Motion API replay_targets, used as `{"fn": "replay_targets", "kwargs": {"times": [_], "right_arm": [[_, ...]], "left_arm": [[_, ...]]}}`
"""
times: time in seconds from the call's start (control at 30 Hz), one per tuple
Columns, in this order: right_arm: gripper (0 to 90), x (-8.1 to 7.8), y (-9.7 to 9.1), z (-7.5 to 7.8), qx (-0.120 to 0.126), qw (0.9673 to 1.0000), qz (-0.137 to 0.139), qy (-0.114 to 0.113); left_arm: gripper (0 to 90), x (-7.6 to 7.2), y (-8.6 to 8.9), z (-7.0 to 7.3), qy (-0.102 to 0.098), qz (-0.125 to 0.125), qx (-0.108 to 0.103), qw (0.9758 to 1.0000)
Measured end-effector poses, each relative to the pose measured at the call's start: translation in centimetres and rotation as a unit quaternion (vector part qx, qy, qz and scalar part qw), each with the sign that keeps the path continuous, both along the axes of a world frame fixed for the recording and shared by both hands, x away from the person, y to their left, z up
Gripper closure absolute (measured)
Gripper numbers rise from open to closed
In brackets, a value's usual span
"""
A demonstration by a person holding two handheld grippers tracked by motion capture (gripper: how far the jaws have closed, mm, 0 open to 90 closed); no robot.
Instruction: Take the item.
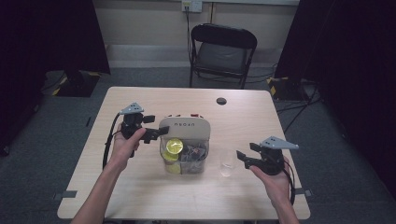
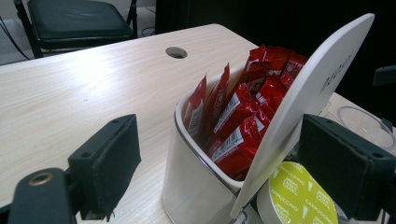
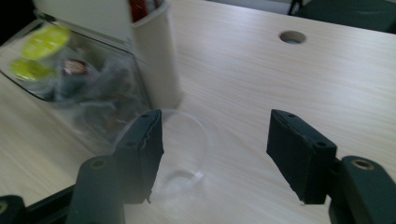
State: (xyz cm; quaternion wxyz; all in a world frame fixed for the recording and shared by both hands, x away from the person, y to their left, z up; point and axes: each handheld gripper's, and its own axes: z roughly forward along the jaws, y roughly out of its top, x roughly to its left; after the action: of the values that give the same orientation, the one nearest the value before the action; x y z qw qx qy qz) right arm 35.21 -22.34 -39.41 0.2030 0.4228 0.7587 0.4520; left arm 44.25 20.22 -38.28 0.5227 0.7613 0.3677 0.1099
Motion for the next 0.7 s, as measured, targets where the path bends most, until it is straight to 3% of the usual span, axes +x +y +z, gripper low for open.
{"fn": "replay_targets", "kwargs": {"times": [0.33,0.37,0.7], "right_arm": [[41.9,1.0,3.8,1.1,0.019,0.9981,0.059,0.003],[43.8,1.2,4.6,1.2,0.023,0.9969,0.075,0.006],[45.3,2.0,7.5,1.2,0.026,0.9928,0.115,0.018]], "left_arm": [[13.1,0.1,0.0,0.0,0.001,-0.001,0.0,1.0],[13.0,0.1,0.1,0.0,0.002,-0.002,0.002,1.0],[12.6,0.0,0.0,0.0,0.0,0.0,0.003,1.0]]}}
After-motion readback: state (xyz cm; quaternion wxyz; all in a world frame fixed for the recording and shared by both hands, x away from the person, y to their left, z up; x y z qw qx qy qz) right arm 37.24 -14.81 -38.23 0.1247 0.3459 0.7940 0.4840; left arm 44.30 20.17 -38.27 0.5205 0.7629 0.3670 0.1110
